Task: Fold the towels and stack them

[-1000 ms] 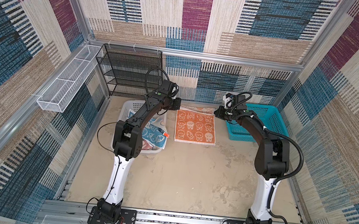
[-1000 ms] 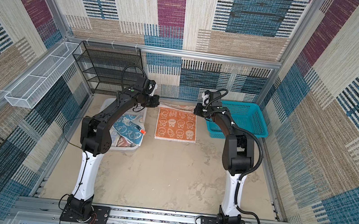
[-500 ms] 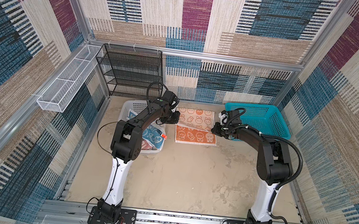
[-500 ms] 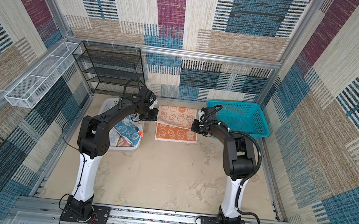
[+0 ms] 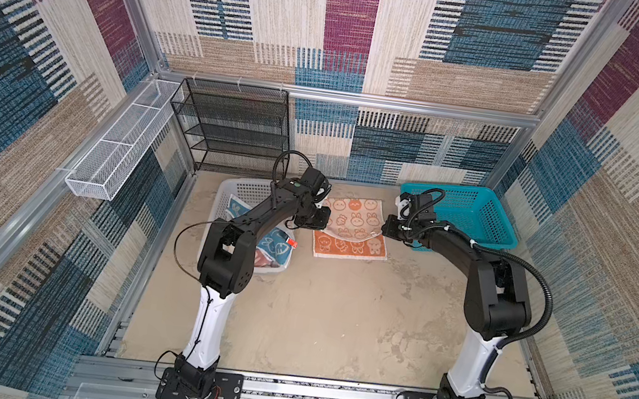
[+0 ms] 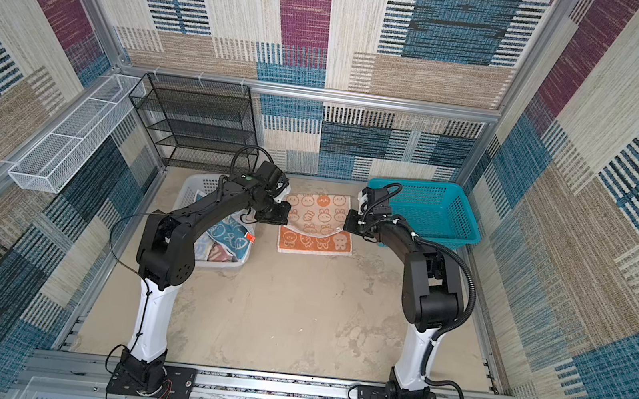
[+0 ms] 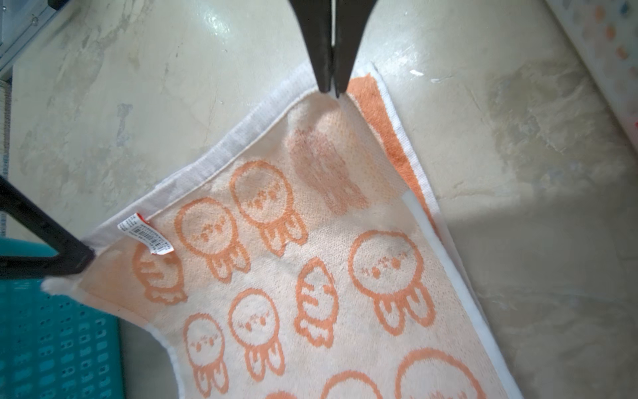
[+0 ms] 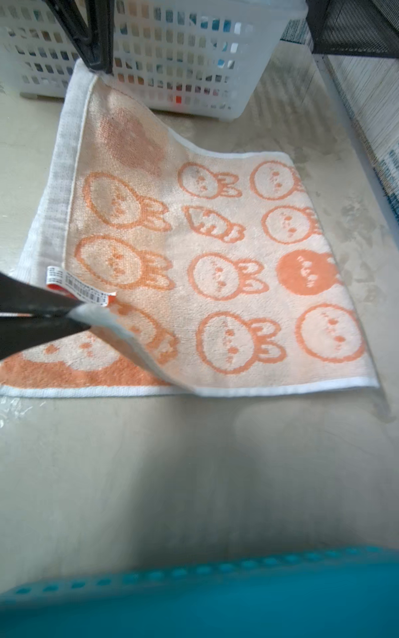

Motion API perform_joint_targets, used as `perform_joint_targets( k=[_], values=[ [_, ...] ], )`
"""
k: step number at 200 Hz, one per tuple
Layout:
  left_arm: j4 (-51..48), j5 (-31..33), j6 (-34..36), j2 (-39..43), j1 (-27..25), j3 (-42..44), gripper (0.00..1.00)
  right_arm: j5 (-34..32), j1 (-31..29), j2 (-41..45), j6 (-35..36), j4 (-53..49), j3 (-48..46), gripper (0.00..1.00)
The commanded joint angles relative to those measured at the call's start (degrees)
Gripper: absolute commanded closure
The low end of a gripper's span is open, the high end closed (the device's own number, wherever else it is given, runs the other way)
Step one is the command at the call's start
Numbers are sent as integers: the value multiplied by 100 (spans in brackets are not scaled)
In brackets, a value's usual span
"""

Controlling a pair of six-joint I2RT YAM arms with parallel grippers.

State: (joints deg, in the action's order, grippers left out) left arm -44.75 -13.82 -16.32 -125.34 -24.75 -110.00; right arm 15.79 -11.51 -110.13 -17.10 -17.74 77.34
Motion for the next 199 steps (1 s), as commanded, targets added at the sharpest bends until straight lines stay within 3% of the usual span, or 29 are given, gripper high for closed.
perform_joint_targets(
  k=[1,67,117,199],
  values=[
    [-100,152,-78,-69,-3,93,100,-111,-27,48,13,160,-196,100],
    [-105,380,-22,-116,-7,497,100,-157,-210,34,-133,479,-934,100],
    [-236,869,-20,-123,1,643,100,-209,-393,31,-186,522,-1082,100],
    [-507,1029,125,111,85,435,100,-312,-464,173,-229,473,-945,100]
  ],
)
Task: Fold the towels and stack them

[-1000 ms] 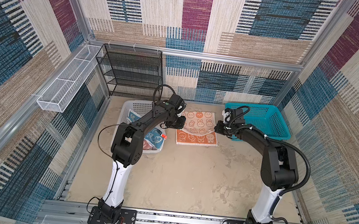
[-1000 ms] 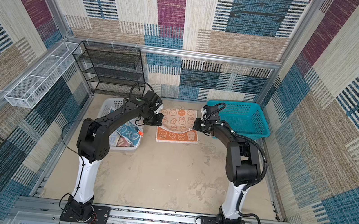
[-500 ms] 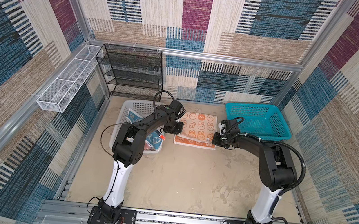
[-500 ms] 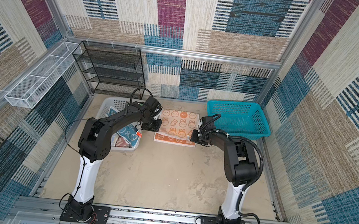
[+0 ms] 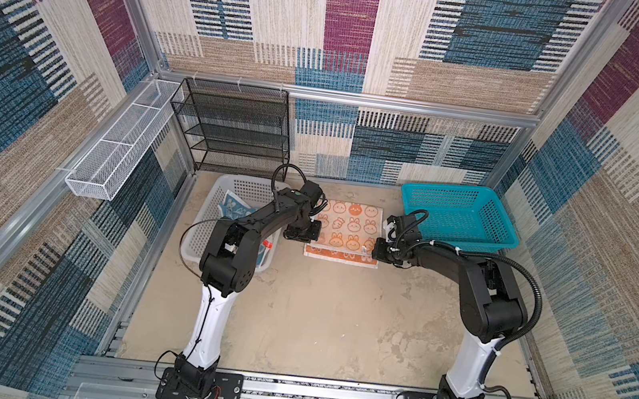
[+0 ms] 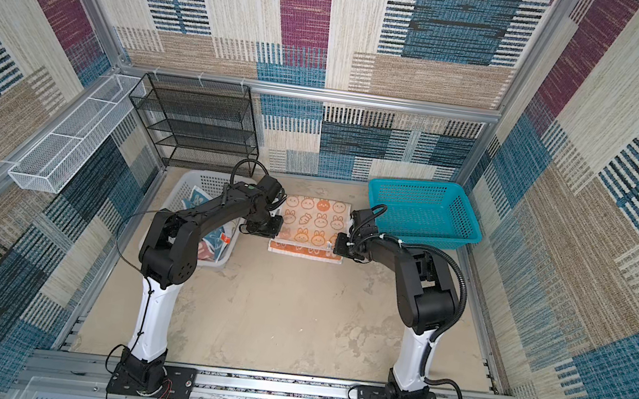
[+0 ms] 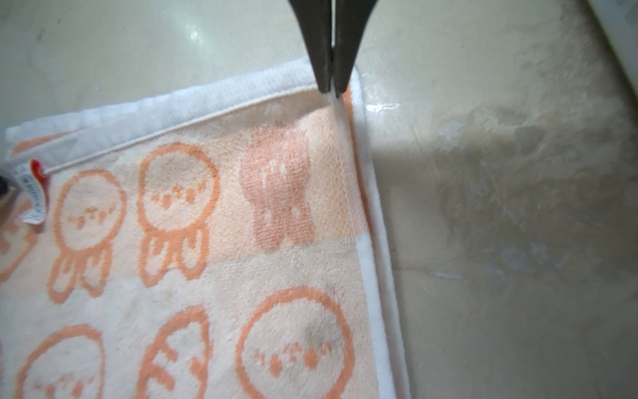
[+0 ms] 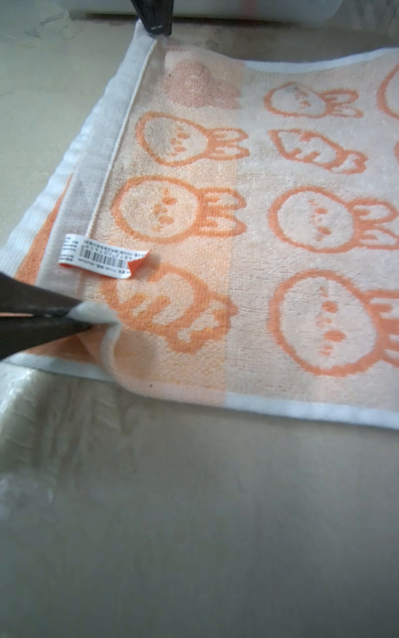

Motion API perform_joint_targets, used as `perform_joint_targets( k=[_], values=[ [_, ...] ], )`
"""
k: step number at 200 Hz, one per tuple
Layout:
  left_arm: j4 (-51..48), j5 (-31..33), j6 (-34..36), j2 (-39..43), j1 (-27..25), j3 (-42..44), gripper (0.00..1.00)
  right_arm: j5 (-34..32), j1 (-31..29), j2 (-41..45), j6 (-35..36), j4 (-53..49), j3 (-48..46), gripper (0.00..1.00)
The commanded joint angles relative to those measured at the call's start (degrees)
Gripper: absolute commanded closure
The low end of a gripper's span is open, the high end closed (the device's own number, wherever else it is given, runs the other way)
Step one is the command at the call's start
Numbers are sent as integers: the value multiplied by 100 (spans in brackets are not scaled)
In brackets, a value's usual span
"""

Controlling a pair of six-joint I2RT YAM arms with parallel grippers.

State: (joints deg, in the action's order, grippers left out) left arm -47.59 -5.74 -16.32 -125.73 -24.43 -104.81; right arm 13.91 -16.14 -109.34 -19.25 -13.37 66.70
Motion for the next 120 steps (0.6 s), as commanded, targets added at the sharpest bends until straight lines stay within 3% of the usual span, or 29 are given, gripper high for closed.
perform_joint_targets(
  k=[1,120],
  values=[
    [-219,213,127,157,52,-79,100,-116,-2,96,-12,31,122,100],
    [-203,2,-61,803,-24,575,100,-106,-116,904,-69,54,-560,100]
  ],
)
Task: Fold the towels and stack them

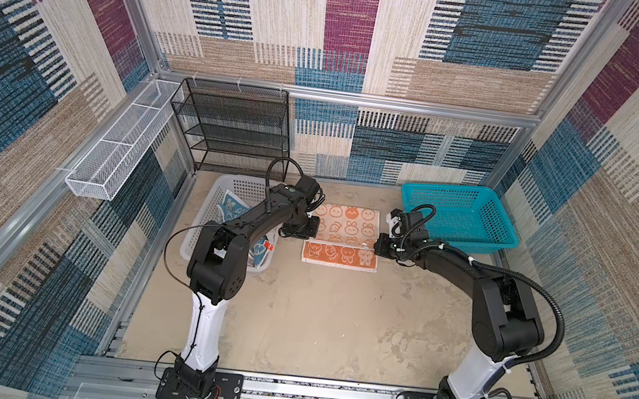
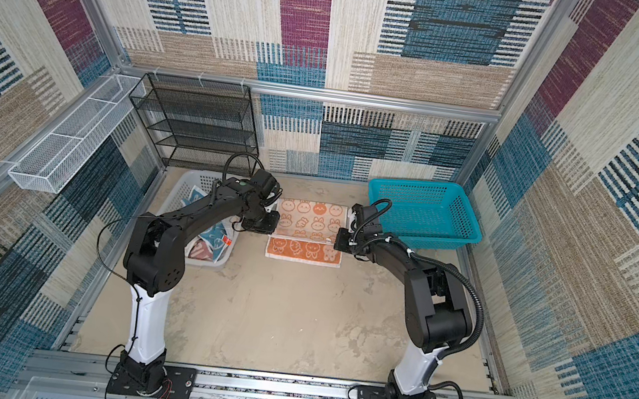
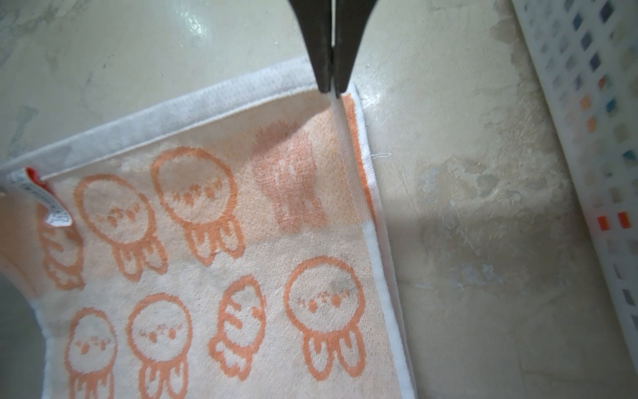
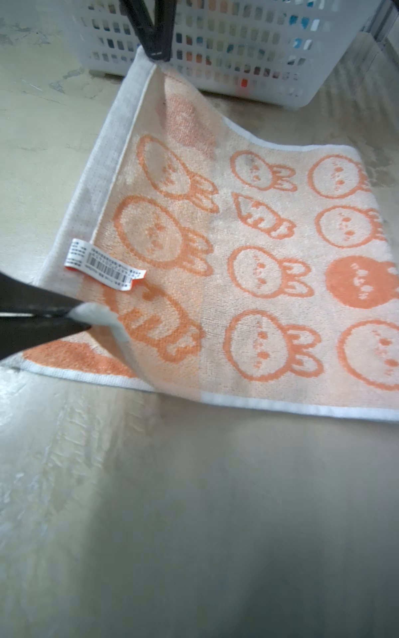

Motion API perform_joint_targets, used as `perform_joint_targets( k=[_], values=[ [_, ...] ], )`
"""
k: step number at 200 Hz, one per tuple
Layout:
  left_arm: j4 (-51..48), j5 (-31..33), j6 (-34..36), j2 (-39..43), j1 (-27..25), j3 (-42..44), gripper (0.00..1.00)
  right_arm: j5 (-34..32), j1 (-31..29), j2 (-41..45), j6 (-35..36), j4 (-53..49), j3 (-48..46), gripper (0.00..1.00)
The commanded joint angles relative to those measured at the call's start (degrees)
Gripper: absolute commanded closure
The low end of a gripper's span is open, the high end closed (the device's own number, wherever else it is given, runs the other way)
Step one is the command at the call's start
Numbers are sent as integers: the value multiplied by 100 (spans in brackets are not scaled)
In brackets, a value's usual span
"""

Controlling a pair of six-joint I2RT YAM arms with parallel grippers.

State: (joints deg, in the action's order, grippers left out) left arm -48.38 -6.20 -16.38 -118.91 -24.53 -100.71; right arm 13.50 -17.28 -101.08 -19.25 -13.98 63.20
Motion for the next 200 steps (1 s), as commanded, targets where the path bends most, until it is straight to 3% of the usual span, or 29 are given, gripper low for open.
perform_joint_targets(
  k=[1,25,75,152,200],
  values=[
    [-126,44,-56,126,-15,178,100,-61,-3,79,-74,119,-220,100],
    [-38,86,-42,257,-34,383,100,-55,-6,192,-96,220,-409,100],
    [-306,78,-108,403,-34,-27,100,-104,-30,551,-31,-144,-140,100],
    [27,9,-321,514,-289,1182,100,-49,-330,662,-269,246,-1078,100],
    [111,69,-315,400,-306,1321,100,1,-334,464,-295,509,-1484,100]
  ],
)
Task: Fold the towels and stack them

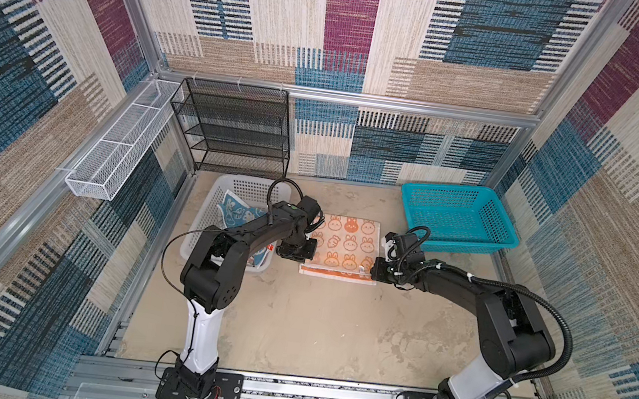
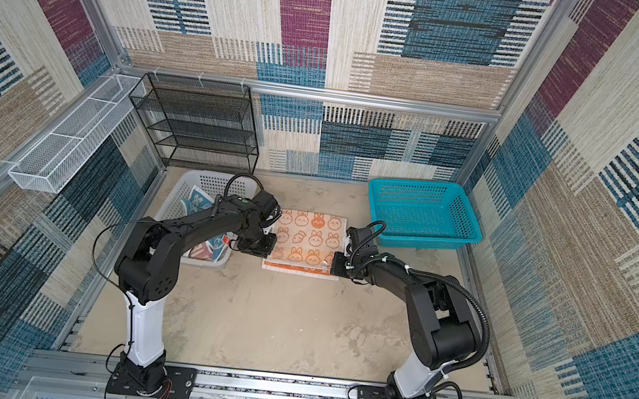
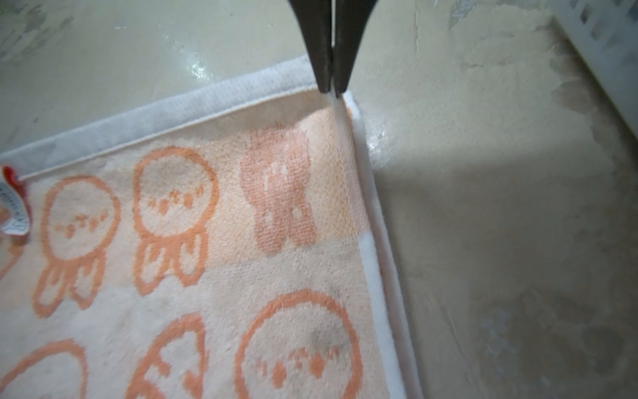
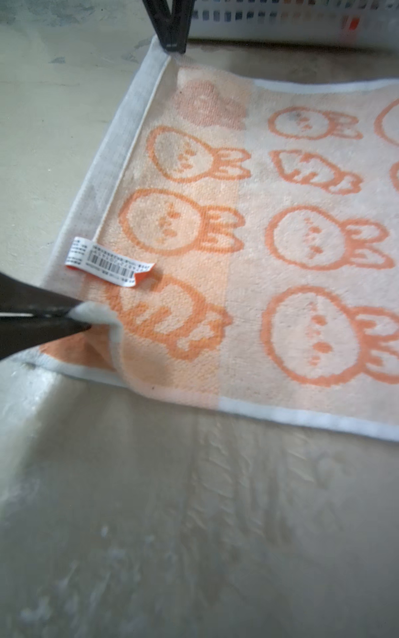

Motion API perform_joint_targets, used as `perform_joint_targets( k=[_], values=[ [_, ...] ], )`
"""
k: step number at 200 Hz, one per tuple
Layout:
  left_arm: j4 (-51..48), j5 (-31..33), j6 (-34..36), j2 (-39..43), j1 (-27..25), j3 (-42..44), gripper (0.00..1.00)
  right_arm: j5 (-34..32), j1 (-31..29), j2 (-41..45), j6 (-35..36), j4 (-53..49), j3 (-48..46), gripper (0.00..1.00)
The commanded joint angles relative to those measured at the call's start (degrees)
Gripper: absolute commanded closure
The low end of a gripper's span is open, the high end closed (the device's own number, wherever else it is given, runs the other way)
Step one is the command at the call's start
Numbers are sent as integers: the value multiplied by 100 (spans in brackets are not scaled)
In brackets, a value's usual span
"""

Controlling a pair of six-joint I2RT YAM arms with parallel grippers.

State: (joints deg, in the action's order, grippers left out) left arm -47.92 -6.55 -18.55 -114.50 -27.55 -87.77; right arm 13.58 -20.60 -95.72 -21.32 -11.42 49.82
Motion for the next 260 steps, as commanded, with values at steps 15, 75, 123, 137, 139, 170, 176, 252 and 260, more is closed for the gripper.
perform_joint_targets(
  k=[15,75,123,137,139,170,176,252,260],
  values=[
    [89,99,-97,-94,-5,41,100,-31,-2,-120,-98,319,-224,100],
    [85,143,-145,-316,-90,-34,100,-239,3,-162,38,243,-172,100],
    [115,-140,-282,-573,-385,-339,100,-520,96,-220,298,-42,130,100],
    [108,-171,-331,-576,-459,-422,100,-540,205,-180,391,-129,189,100],
    [101,-176,-329,-574,-465,-433,100,-547,225,-169,398,-143,200,100],
    [63,-172,-326,-407,-488,-500,100,-510,381,22,445,-291,368,100],
    [47,-134,-309,-362,-488,-509,100,-485,381,45,442,-326,414,100],
    [-111,-49,-287,58,-501,-499,100,-378,364,705,323,-542,311,100],
    [-115,-41,-286,66,-521,-451,100,-344,355,691,294,-478,210,100]
  ],
)
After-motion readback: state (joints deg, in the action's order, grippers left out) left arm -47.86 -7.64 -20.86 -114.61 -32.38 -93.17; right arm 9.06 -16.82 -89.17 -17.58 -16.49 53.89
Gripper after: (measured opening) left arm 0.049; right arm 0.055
